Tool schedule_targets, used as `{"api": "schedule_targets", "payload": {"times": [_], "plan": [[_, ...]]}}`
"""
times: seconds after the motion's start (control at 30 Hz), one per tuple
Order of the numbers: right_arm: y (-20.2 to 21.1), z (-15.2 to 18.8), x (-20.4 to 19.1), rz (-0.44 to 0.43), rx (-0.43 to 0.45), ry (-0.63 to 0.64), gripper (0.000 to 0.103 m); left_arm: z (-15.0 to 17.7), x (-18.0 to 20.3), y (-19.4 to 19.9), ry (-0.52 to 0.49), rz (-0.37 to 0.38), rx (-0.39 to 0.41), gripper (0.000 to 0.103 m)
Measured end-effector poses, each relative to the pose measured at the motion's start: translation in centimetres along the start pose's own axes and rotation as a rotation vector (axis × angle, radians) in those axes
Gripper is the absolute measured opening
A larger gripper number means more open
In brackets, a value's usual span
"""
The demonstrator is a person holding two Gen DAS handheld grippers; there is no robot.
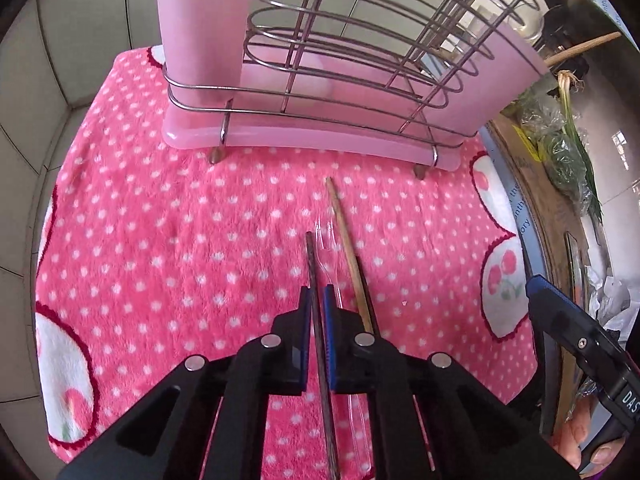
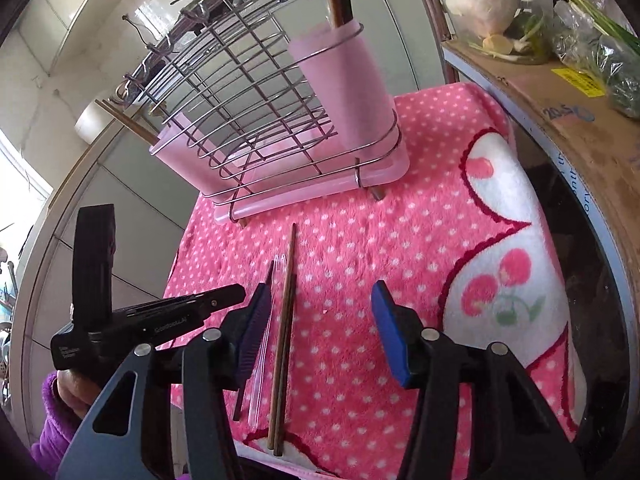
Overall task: Organize utensils
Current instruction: 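Grasp a dark chopstick with the left tool while the right tool grasps a wooden chopstick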
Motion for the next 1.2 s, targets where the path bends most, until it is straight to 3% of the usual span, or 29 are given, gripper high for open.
{"api": "schedule_targets", "payload": {"times": [0.33, 0.6, 0.7, 0.93, 1.2], "plan": [[-1.2, -0.4, -0.1, -0.038, -0.035, -0.001, 0.047, -0.6, 0.1, -3.3, 0.0, -0.038, -0.076, 0.005], [-2.5, -0.1, -1.3, -0.108, -0.093, -0.025, 0.027, -1.5, 0.8, -4.3, -0.002, -0.04, -0.064, 0.004], [-3.4, 0.0, -1.8, -0.124, -0.12, -0.037, 0.02, -1.5, -0.7, -2.6, 0.01, -0.046, -0.02, 0.004], [-6.3, -0.3, -3.2, -0.138, -0.181, -0.052, 0.019, -1.0, -5.1, 0.9, 0.08, -0.048, 0.036, 0.004], [-10.5, -2.0, -4.8, -0.044, -0.237, 0.005, 0.011, 0.1, -8.5, 0.4, 0.125, -0.054, 0.018, 0.004]]}}
Point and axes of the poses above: each gripper's, at about its wrist camera, not at the fingertips, and y roughly against the way its jaws point, x to its right, z to its underside, the point moved 9 cm from there along -y, roughly the way its jaws point, and after that the axes turned 7 degrees about -x, right-handed, at the moved point
